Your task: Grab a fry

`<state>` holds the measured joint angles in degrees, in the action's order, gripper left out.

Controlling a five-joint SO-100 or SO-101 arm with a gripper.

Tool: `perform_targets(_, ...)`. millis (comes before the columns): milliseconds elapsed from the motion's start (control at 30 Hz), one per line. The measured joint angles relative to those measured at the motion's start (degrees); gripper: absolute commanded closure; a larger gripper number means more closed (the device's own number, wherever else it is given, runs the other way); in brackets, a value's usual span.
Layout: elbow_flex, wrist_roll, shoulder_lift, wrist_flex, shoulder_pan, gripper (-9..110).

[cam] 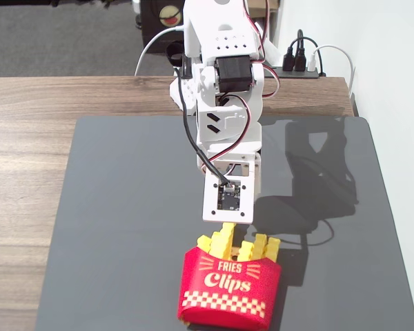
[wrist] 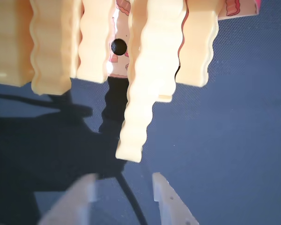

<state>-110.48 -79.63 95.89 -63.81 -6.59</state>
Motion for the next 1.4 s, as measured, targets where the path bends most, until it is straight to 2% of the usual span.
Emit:
perform_targets(700,4.8,0.4,-7.8,3.3,2.2,80)
perform_targets(1300,6.7,1.8,-10.2,4.7,1.1,100)
perform_targets(1400,6.7,1.9,-10.2,4.7,1.0,100)
